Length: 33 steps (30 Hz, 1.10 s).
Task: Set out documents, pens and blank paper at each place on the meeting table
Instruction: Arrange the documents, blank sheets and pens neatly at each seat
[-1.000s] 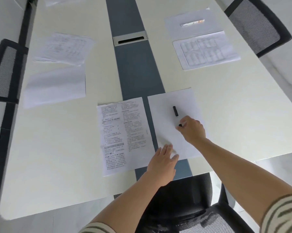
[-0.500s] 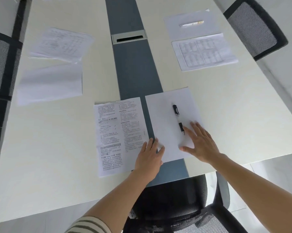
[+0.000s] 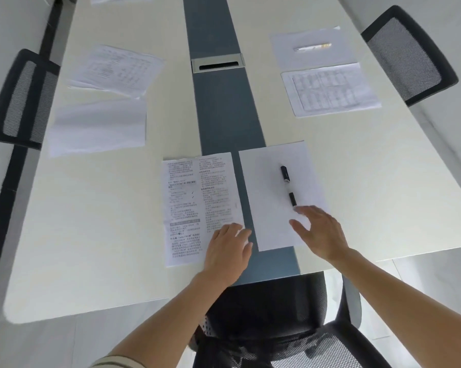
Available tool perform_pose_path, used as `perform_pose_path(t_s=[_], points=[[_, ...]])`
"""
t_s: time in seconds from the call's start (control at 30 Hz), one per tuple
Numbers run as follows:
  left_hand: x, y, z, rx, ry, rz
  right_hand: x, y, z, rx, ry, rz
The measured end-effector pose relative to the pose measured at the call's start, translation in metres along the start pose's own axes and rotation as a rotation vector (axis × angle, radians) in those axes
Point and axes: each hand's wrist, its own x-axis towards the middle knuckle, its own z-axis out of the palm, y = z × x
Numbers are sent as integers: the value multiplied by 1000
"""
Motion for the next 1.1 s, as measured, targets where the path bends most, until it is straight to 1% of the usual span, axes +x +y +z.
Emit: perform_pose_path(t_s=[0.1,0.23,0.33,0.43,0.6,0.8,0.9,1.03,1.1], points=[[-45,-15,-25,-292,38,-218,-28,-37,0,232,-44,65],[-126,-52,-42,-605,53,-460,-80,-83,11,399,-141,107],[-202,-80,-46,-757,61,-599,-127,-111,26,495,-225,117],[-278,-102,-45,-873,44,-716,-172,-139,42,508,-307,120],[-391,-140,-48,-1028,154,-842,-229,-206,69,503,-445,101],[-517,-209,-60,-1142,335,-931,-285,-313,118,515,-474,42],[-572,-236,-73,-1168,452,-964,-310,-361,137,531,-520,19],[-621,-274,-86,-1178,624,-1011,-324,-422,152,547,-538,-56],[-627,-294,-91,-1203,665,-1041,-320,-448,155,554,-528,-85]])
